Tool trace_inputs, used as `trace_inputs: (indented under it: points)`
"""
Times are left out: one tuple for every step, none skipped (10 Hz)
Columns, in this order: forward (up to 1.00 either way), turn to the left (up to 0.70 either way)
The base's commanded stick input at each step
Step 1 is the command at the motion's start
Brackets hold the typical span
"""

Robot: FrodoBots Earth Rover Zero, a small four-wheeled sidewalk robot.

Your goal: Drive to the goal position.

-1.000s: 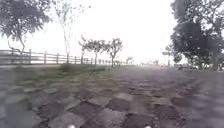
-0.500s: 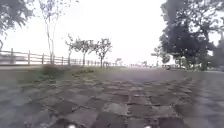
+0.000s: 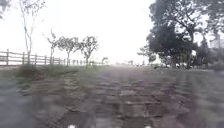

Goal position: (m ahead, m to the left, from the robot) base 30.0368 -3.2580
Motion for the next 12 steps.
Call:
trace_inputs:
  points:
    - [1.00, 0.04]
    - [1.00, 0.04]
    - [1.00, 0.04]
    - [1.00, 0.04]
    - [1.00, 0.04]
    - [1.00, 0.04]
    - [1.00, 0.04]
    - [1.00, 0.04]
    - [1.00, 0.04]
    - [1.00, 0.04]
    - [1.00, 0.04]
    - [1.00, 0.04]
